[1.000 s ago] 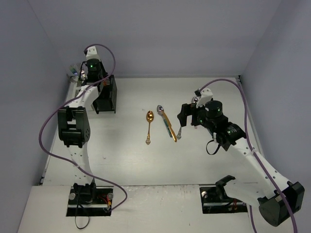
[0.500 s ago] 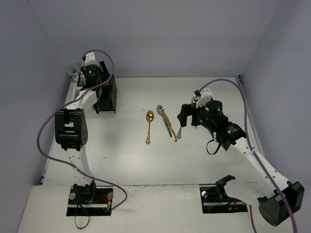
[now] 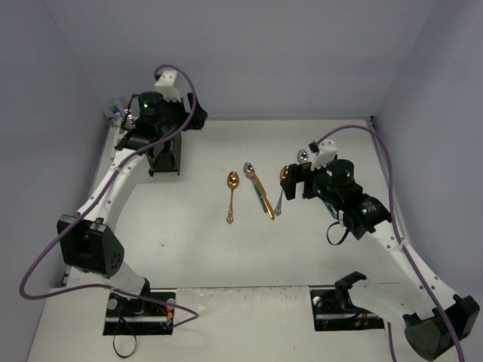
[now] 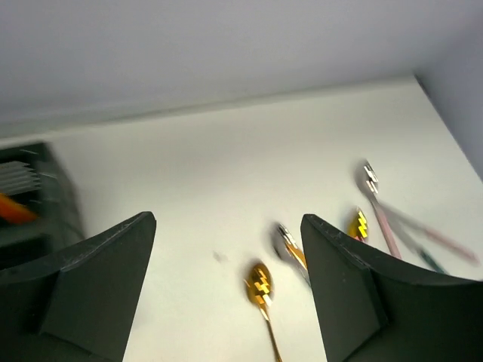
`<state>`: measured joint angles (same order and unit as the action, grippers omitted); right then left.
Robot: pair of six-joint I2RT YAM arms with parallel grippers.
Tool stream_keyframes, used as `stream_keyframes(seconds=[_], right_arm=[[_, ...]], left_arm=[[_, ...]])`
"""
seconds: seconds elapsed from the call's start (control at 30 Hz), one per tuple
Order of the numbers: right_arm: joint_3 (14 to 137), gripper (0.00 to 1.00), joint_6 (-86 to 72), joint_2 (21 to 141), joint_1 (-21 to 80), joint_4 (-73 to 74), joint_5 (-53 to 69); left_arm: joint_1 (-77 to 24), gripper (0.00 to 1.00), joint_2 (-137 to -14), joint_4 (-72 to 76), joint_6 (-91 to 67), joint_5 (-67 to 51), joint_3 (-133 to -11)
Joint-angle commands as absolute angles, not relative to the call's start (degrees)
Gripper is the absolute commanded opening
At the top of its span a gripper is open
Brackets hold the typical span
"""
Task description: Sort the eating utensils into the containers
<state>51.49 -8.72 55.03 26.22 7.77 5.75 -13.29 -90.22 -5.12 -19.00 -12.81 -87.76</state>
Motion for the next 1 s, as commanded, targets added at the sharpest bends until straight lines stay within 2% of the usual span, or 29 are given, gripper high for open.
stream_keyframes(seconds=[0.0, 0.2, 0.4, 0.63, 0.97], right_arm=[[51.29, 1.0, -7.97, 52.49, 25.84, 6.98, 6.83], [50.29, 1.0, -8.92, 50.04, 25.75, 8.33, 7.91], [49.71, 1.0, -9.64, 48.54, 25.75, 9.08, 8.41], [49.92, 1.0, -10.31, 47.52, 25.75, 9.96, 8.51], [50.18, 1.0, -11.35, 47.1, 25.75, 10.9, 7.98]], left_arm=[[-17.88, 0.75, -88.95, -15.24, -12.47, -24.58, -84.69], [-20.82, 0.75, -91.51, -15.29, -10.29, -28.19, -79.65], [-21.8, 0.75, -100.02, -14.47, -7.69, -30.86, -80.14], [-21.8, 0.73, -111.94, -15.88, -3.97, -33.5, -86.5], [-21.08, 0.64, -122.65, -17.76, -2.55, -35.46, -95.14]])
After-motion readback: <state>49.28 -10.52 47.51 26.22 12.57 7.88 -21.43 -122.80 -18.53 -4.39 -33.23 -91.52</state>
